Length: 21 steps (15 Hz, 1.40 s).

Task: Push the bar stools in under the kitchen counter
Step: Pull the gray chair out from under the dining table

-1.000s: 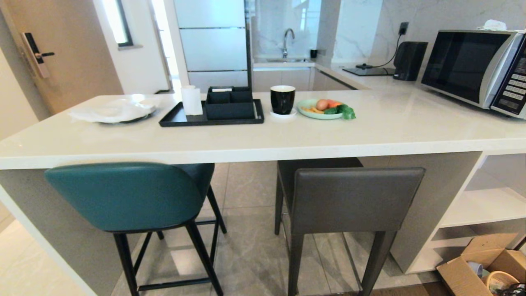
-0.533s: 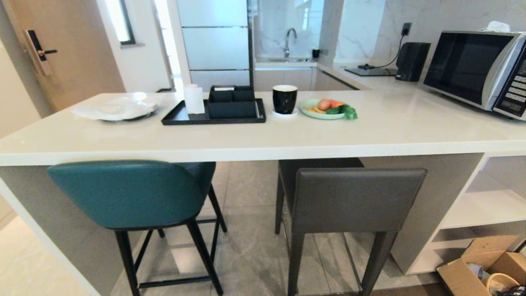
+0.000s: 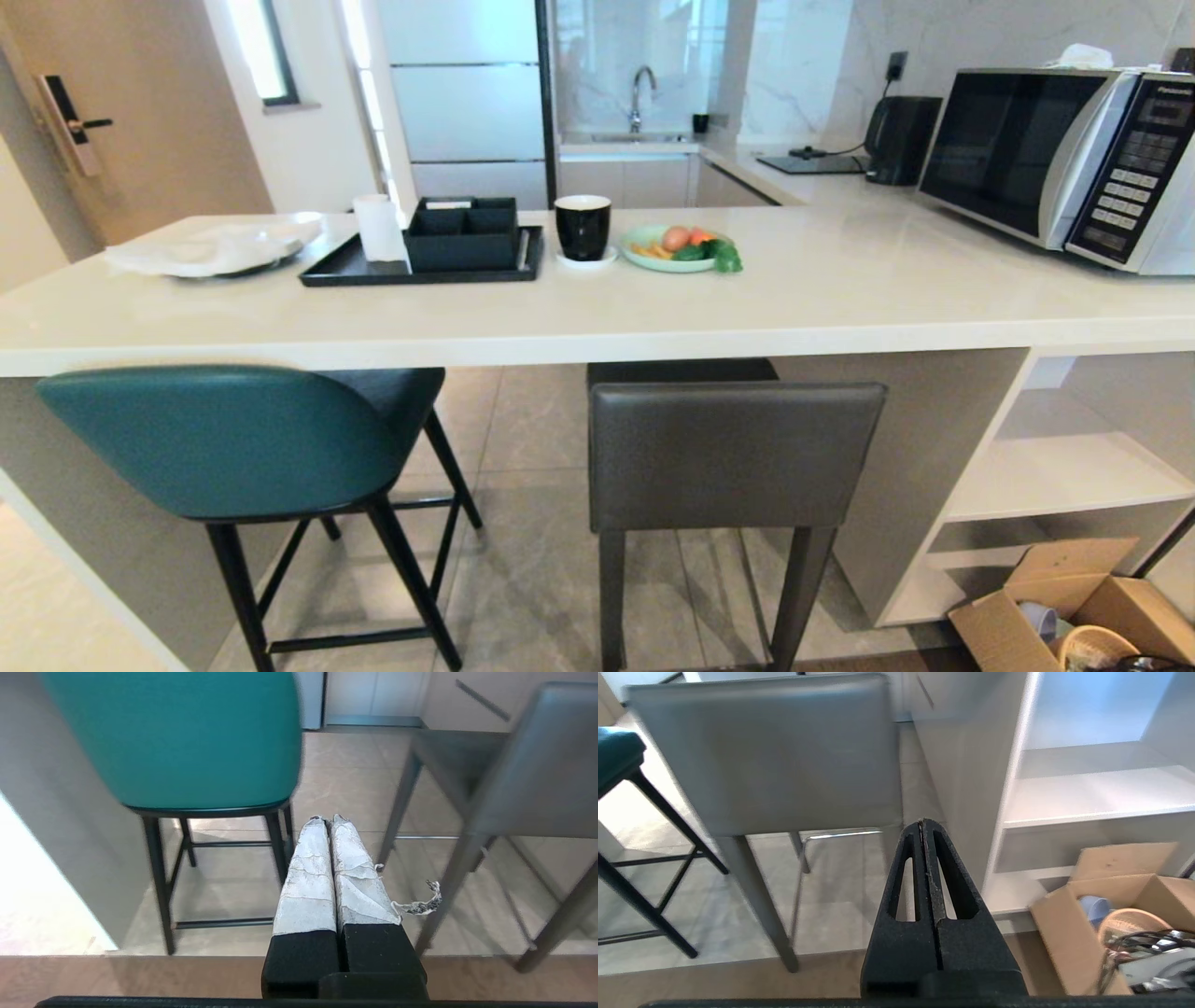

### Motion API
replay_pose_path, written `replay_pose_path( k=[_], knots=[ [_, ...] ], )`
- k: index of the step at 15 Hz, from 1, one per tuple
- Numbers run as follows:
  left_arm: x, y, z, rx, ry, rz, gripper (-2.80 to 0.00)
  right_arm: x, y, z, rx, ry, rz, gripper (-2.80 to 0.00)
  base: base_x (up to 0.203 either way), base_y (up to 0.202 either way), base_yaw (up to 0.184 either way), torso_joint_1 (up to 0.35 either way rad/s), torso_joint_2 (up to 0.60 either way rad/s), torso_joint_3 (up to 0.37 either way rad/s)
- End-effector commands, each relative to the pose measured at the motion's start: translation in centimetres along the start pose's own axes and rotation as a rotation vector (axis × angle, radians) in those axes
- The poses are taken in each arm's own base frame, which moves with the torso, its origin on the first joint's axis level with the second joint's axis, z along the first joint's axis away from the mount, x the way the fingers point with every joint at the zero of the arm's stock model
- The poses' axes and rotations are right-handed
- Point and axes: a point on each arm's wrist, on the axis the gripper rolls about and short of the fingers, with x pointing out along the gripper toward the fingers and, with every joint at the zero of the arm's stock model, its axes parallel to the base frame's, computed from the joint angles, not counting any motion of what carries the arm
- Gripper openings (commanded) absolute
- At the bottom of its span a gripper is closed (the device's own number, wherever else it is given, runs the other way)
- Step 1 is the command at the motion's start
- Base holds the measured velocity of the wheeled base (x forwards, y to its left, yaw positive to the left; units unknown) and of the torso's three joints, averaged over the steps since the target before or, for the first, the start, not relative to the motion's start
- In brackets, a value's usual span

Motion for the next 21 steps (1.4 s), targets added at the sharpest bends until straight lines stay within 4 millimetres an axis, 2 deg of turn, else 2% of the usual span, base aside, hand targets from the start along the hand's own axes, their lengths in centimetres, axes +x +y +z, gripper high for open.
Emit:
replay_pose_path(
  k=[1,10,18,21],
  knots=[
    [0.02,0.00,-0.03,-0.001,0.002,0.000,-2.80,0.02,0.00,-0.04,0.000,0.003,0.001,-2.80,0.000,-0.197,0.005,0.002,0.00,0.001],
    [0.02,0.00,-0.03,0.000,0.002,0.000,-2.80,0.02,0.00,-0.04,0.000,0.003,0.001,-2.80,0.000,-0.179,0.001,0.002,0.00,0.001],
    [0.02,0.00,-0.03,-0.001,0.002,0.000,-2.80,0.02,0.00,-0.04,0.000,0.003,0.001,-2.80,0.000,0.000,0.000,-0.004,0.01,0.007],
    [0.02,0.00,-0.03,-0.001,0.002,0.000,-2.80,0.02,0.00,-0.04,0.000,0.003,0.001,-2.80,0.000,0.000,0.000,-0.145,0.34,0.204]
  ],
)
